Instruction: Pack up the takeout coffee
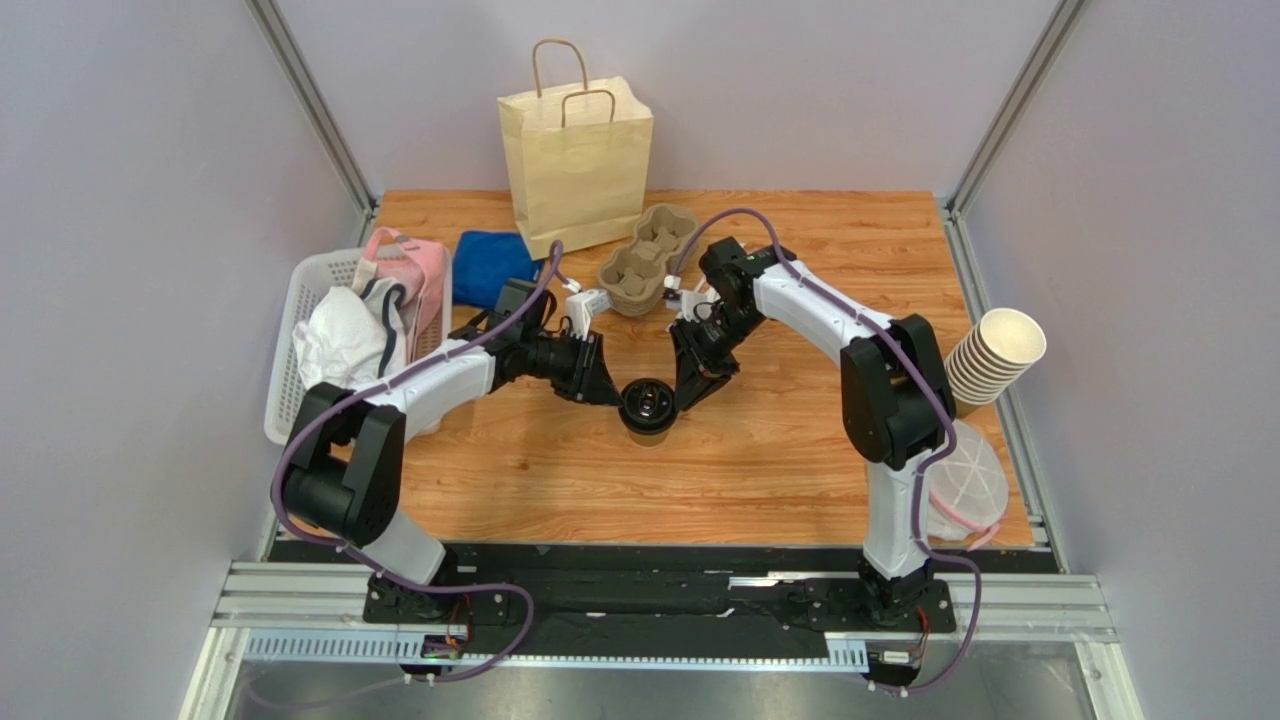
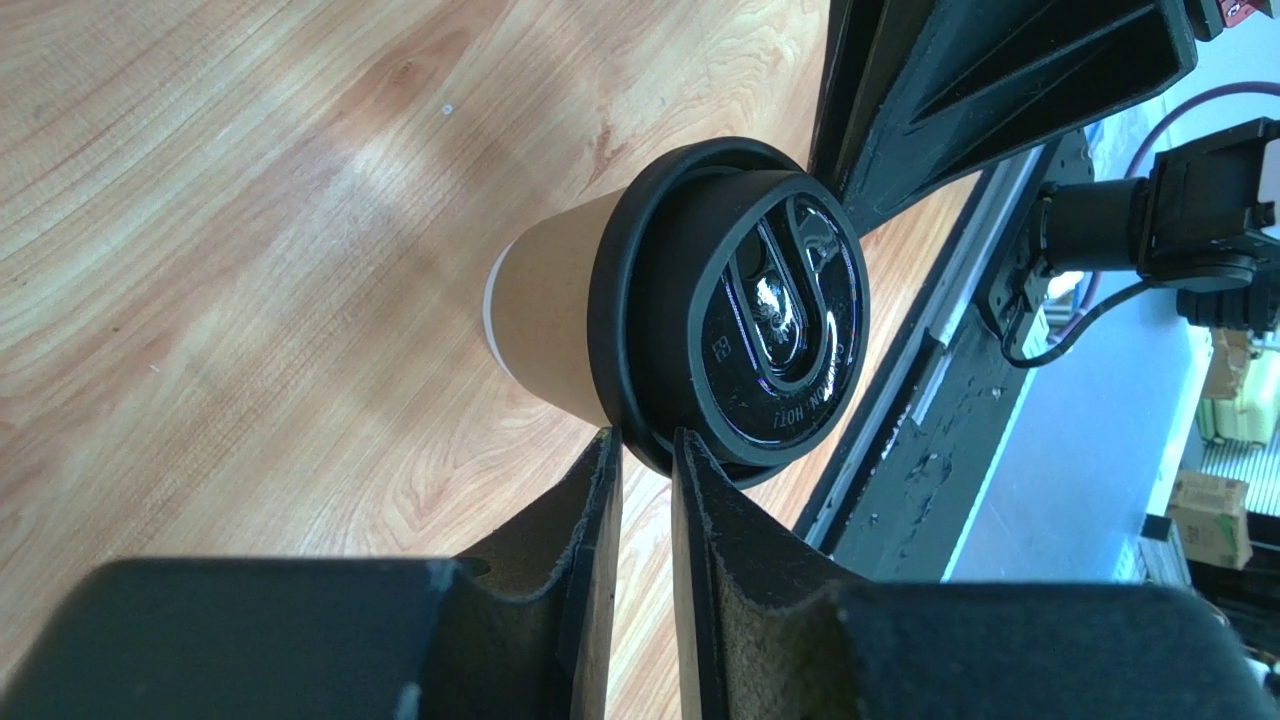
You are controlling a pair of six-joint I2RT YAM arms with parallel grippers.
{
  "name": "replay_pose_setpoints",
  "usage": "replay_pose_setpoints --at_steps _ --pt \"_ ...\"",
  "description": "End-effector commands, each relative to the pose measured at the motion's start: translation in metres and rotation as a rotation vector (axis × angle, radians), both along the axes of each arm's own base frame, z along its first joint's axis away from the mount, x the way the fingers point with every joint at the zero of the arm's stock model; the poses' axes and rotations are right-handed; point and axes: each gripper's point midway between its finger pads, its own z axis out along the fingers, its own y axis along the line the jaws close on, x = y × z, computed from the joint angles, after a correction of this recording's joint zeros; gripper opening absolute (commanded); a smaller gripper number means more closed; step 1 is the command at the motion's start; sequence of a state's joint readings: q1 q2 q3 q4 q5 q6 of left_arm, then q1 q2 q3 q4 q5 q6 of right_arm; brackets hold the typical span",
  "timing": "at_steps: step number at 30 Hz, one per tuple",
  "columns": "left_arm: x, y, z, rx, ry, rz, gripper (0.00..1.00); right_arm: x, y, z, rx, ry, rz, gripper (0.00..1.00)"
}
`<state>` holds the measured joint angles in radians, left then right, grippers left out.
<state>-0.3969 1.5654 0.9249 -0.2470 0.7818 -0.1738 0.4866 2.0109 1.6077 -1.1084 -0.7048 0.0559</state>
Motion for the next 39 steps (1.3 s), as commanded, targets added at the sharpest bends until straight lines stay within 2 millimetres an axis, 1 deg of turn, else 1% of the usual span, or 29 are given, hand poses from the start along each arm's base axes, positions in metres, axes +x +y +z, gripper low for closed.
replay_pose_setpoints --at_steps 1,5,12,15,18,20,22,24,29,34,36,38,39 --pt "-0.002 0.008 -0.029 0.090 0.032 0.013 0.24 0.016 -0.003 -0.029 -0.092 -0.070 0.012 0.18" --pt "-0.002 0.009 -0.031 0.092 0.034 0.011 0.22 0.016 -0.005 -0.039 -0.113 -0.059 0.005 0.16" --pt "-0.004 0.010 -0.042 0.112 0.063 0.011 0.20 0.015 -0.010 -0.057 -0.148 -0.040 0.004 0.14" --pt "-0.006 0.010 -0.046 0.113 0.079 0.010 0.19 0.015 -0.010 -0.062 -0.155 -0.039 0.008 0.14" --pt "-0.007 0.009 -0.043 0.102 0.082 0.002 0.18 0.017 -0.009 -0.063 -0.156 -0.039 0.007 0.14" --pt "-0.008 0.008 -0.038 0.090 0.080 -0.005 0.18 0.019 -0.006 -0.058 -0.143 -0.044 0.009 0.14" --pt "-0.009 0.005 -0.028 0.066 0.064 -0.012 0.19 0.020 -0.005 -0.050 -0.128 -0.057 0.019 0.14" --pt "-0.011 0.002 -0.017 0.043 0.047 -0.018 0.20 0.023 -0.002 -0.042 -0.107 -0.073 0.029 0.16" --pt "-0.016 -0.003 -0.003 0.026 0.042 -0.016 0.22 0.026 0.003 -0.020 -0.073 -0.091 0.046 0.22" --pt "-0.018 -0.001 -0.005 0.046 0.060 -0.018 0.24 0.031 0.001 -0.015 -0.084 -0.121 0.078 0.28" --pt "-0.019 -0.001 -0.006 0.052 0.071 -0.026 0.24 0.036 0.003 -0.011 -0.079 -0.135 0.081 0.28" --pt "-0.021 0.000 -0.005 0.055 0.078 -0.031 0.25 0.039 0.005 -0.012 -0.080 -0.132 0.085 0.28" --pt "-0.022 0.000 -0.004 0.056 0.074 -0.034 0.26 0.043 0.007 -0.009 -0.075 -0.144 0.085 0.28"
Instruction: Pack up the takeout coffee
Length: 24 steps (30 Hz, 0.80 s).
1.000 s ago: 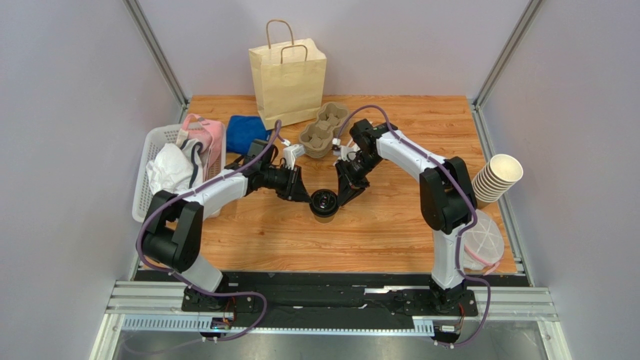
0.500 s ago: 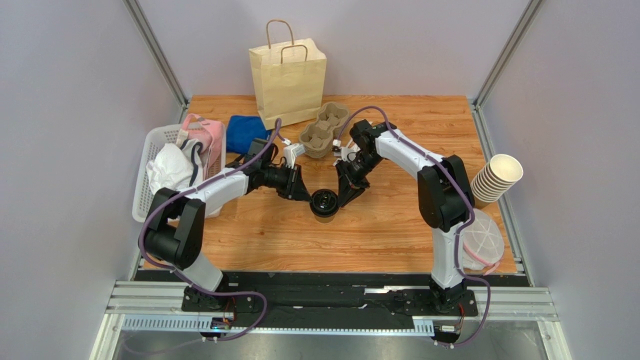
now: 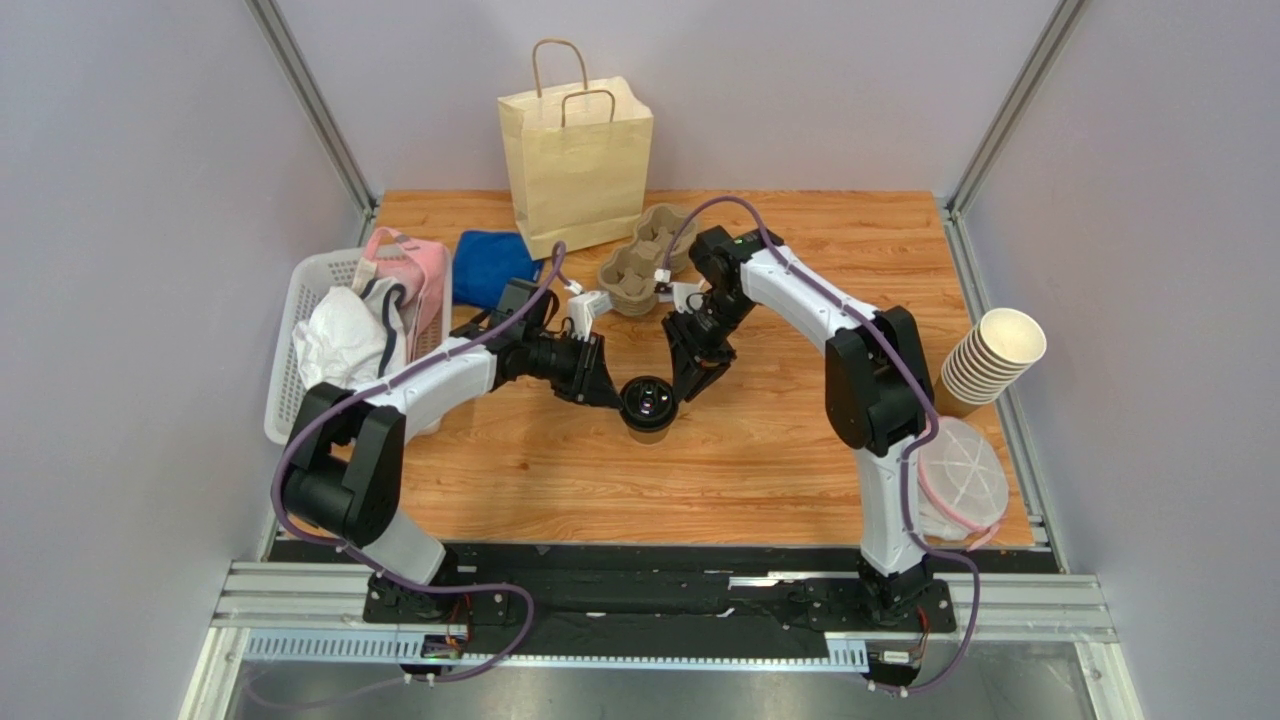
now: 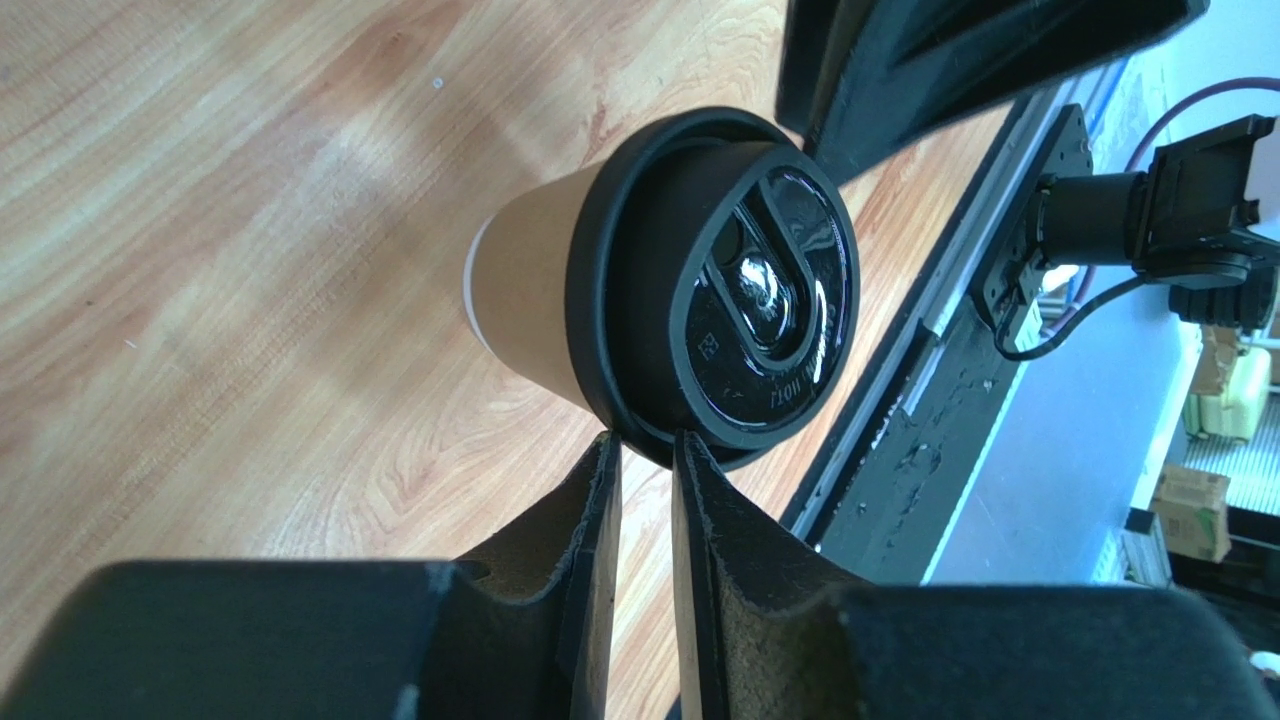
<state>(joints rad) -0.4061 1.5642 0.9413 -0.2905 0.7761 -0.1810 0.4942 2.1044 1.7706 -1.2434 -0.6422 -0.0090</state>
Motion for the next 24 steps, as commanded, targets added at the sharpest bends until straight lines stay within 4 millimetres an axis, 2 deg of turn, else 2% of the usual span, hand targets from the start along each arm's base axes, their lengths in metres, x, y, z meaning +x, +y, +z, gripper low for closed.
replay_pose_setpoints --at_steps 1,9,13,14,19,22,24 --pt "-0.019 0.001 -0.005 0.039 0.045 -0.037 0.26 0.033 0.010 -0.010 -0.002 -0.129 0.035 0.27" --pt "-0.029 -0.003 0.005 -0.015 0.046 -0.067 0.28 0.044 0.019 -0.002 0.025 -0.148 0.042 0.29" --pt "-0.032 -0.007 0.011 -0.036 0.026 -0.090 0.28 0.051 0.025 0.016 0.066 -0.189 0.074 0.34" --pt "-0.032 -0.006 0.012 -0.035 0.021 -0.089 0.28 0.056 0.027 0.025 0.079 -0.224 0.085 0.36" --pt "-0.034 -0.006 0.024 -0.060 -0.008 -0.104 0.29 0.059 0.023 0.062 0.111 -0.330 0.127 0.52" --pt "-0.032 -0.002 0.037 -0.102 -0.029 -0.089 0.32 0.056 0.020 0.076 0.124 -0.365 0.140 0.54" --pt "-0.025 0.003 0.043 -0.110 -0.043 -0.056 0.33 0.051 0.016 0.076 0.115 -0.358 0.135 0.52"
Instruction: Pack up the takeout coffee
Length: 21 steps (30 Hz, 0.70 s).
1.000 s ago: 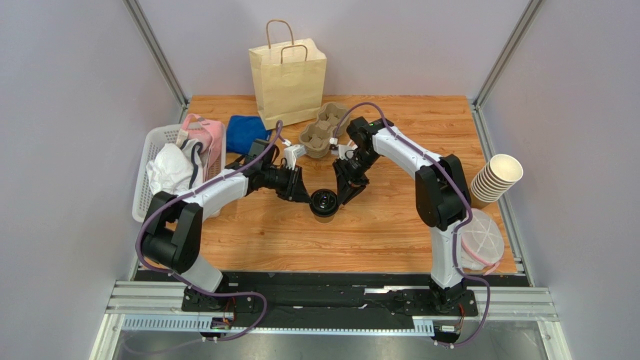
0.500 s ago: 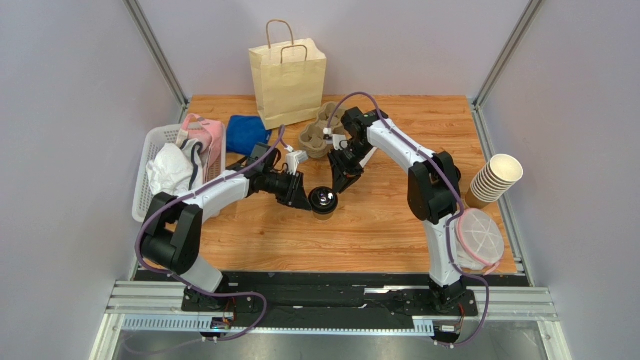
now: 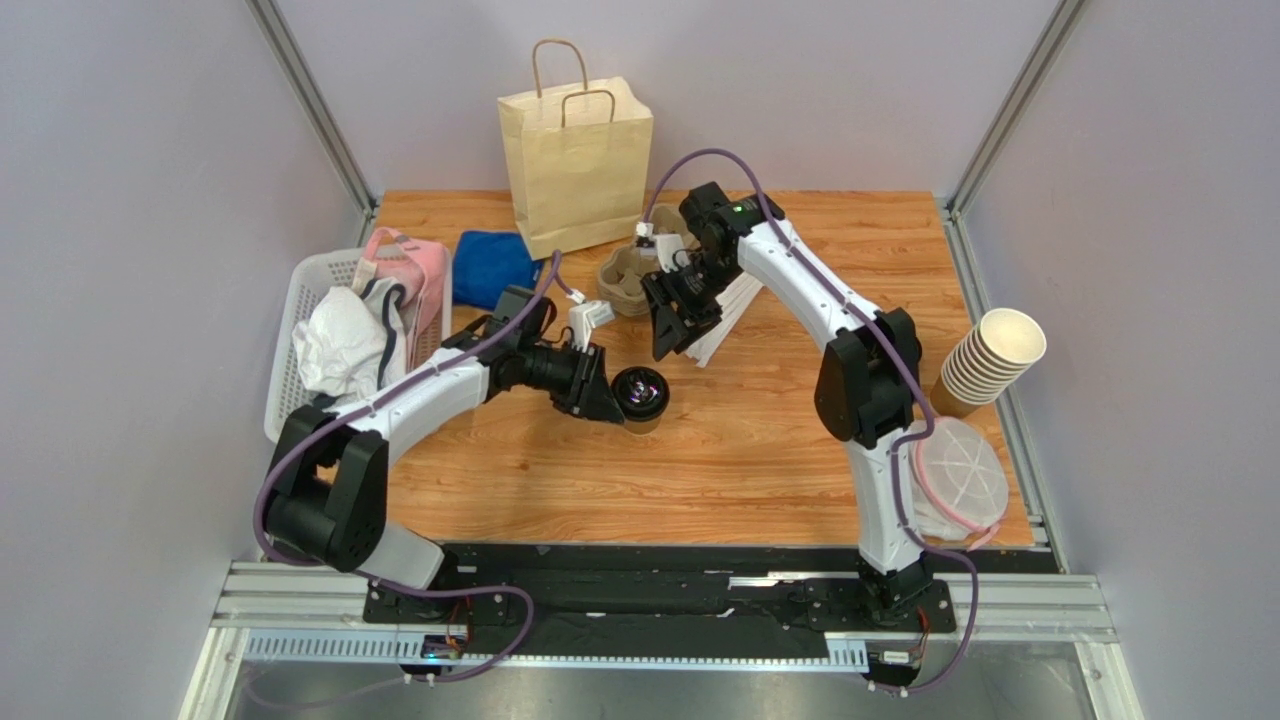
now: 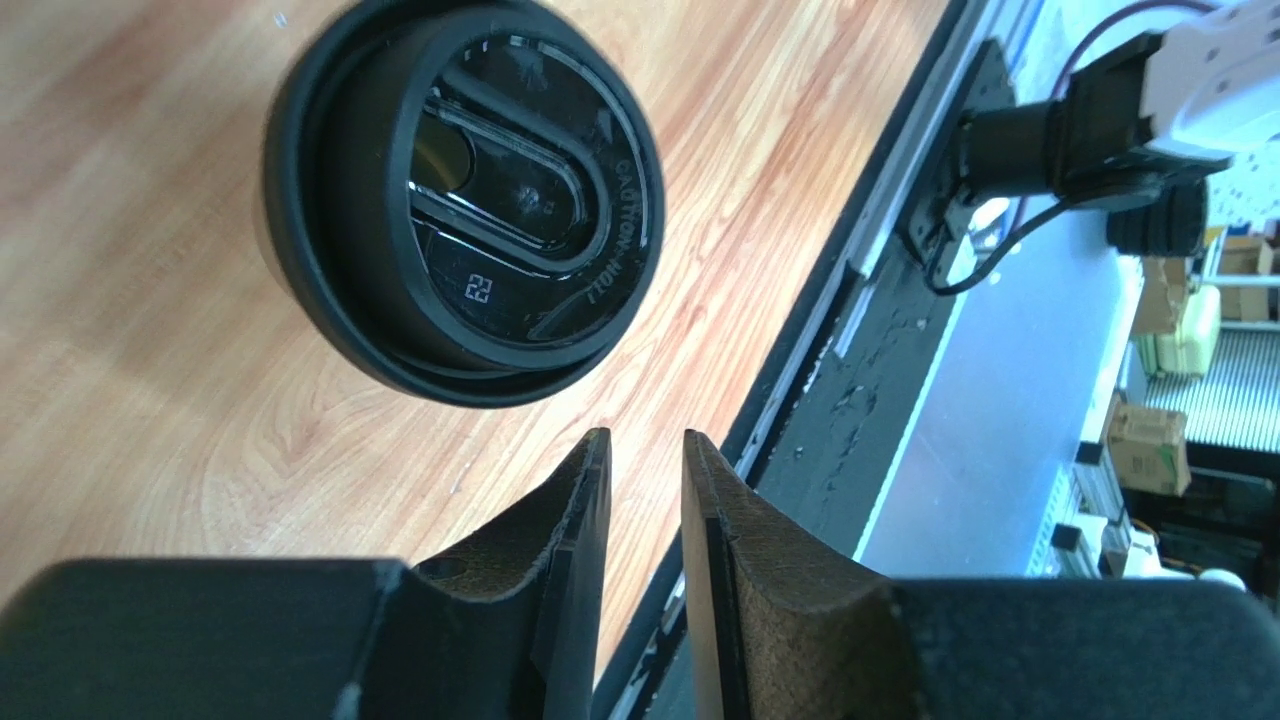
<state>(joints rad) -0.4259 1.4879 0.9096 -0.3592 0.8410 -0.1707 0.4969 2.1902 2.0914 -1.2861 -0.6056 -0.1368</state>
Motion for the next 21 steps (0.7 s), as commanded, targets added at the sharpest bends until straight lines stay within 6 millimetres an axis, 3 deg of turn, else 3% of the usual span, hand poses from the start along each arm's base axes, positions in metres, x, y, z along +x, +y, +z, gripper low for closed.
replay_pose_setpoints --at_steps 1,3,4,6,7,9,15,21 --pt "0.019 0.013 0.033 -0.056 -0.100 0.061 0.33 -0.009 -0.007 0.039 0.032 -0.092 0.026 0.52" --pt "0.032 0.020 0.038 -0.040 -0.132 0.105 0.33 -0.015 -0.010 0.040 0.038 -0.084 0.012 0.48" --pt "0.042 0.024 0.039 -0.009 -0.157 0.135 0.33 -0.024 -0.013 0.026 0.019 -0.036 0.001 0.46" --pt "0.049 0.025 0.038 0.014 -0.170 0.144 0.33 -0.026 -0.011 0.025 0.042 -0.031 -0.036 0.40" --pt "0.054 0.025 0.035 0.024 -0.164 0.150 0.33 -0.034 -0.015 0.011 0.025 0.011 -0.047 0.37" --pt "0.058 0.024 0.031 0.035 -0.153 0.155 0.33 -0.035 -0.012 0.005 0.035 0.020 -0.074 0.34" --pt "0.075 0.020 0.016 0.053 -0.124 0.168 0.33 -0.042 -0.013 -0.020 0.013 0.098 -0.095 0.31" --pt "0.077 0.016 0.006 0.043 -0.072 0.183 0.33 -0.041 -0.010 -0.025 0.014 0.125 -0.114 0.30"
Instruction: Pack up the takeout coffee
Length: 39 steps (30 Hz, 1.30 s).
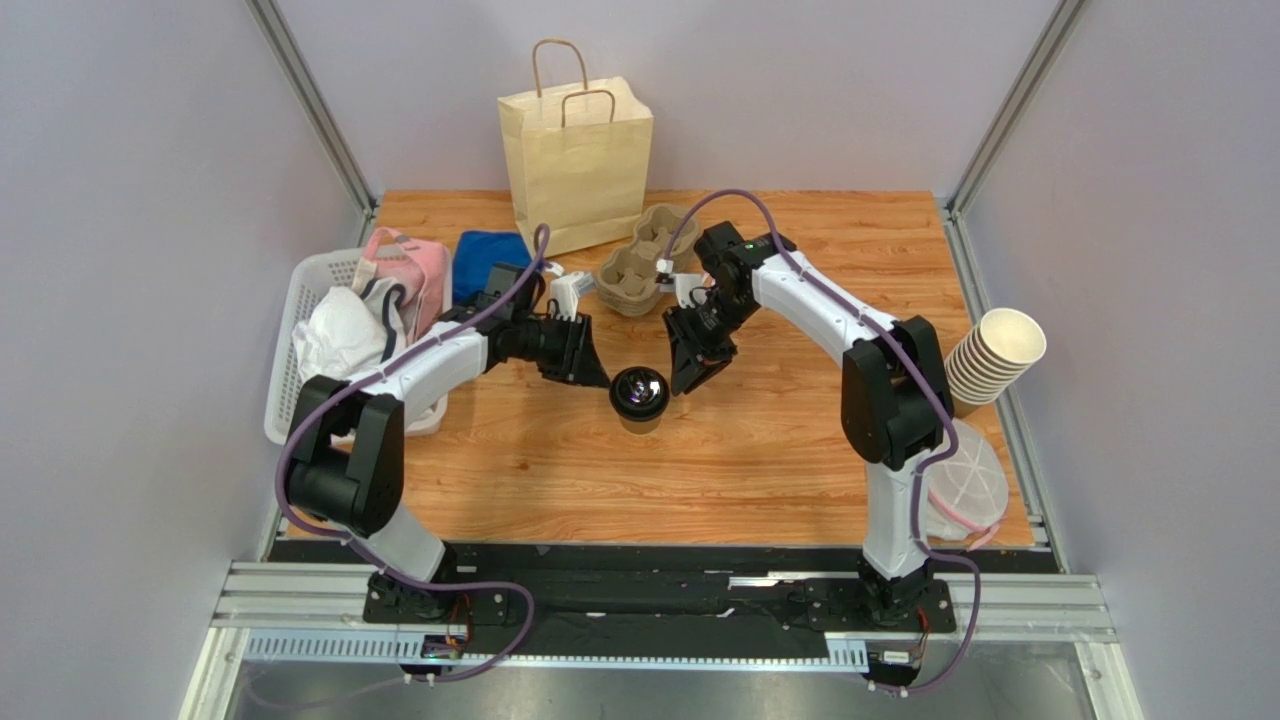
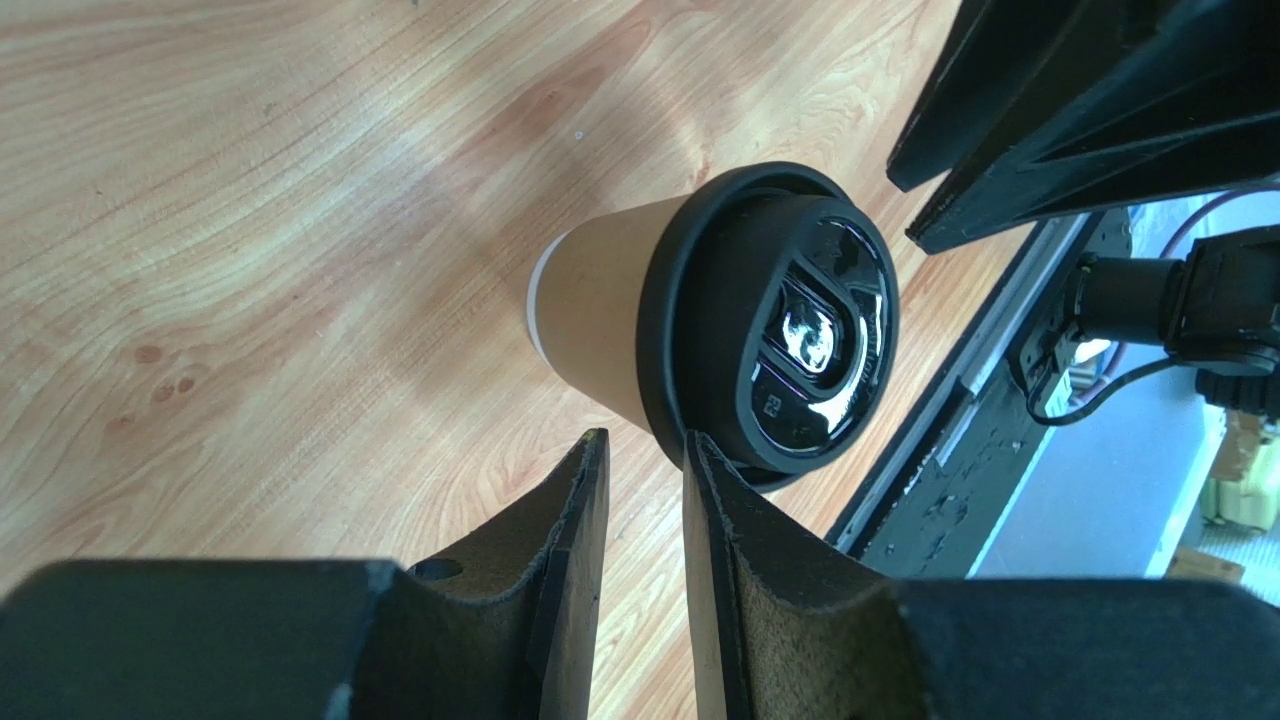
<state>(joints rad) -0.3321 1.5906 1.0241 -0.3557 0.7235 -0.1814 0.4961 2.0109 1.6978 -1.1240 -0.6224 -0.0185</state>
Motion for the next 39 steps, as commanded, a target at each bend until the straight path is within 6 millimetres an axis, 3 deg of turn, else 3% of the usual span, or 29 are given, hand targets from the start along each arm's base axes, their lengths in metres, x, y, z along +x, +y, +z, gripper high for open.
replay_pose_setpoints --at_steps 1,16,22,39 --pt "0.013 -0.007 0.012 -0.035 -0.036 0.012 0.33 0.007 0.010 0.001 0.039 0.002 -0.025 0.30" --pt "0.007 -0.010 0.010 -0.060 -0.021 -0.002 0.34 0.013 0.015 -0.011 0.041 0.022 -0.035 0.29" --pt "0.004 -0.009 -0.003 -0.034 0.003 -0.009 0.34 0.014 0.015 -0.013 0.035 0.021 -0.038 0.29" --pt "-0.005 -0.003 -0.044 0.069 0.071 -0.022 0.11 0.016 0.014 -0.041 -0.018 0.043 -0.043 0.25"
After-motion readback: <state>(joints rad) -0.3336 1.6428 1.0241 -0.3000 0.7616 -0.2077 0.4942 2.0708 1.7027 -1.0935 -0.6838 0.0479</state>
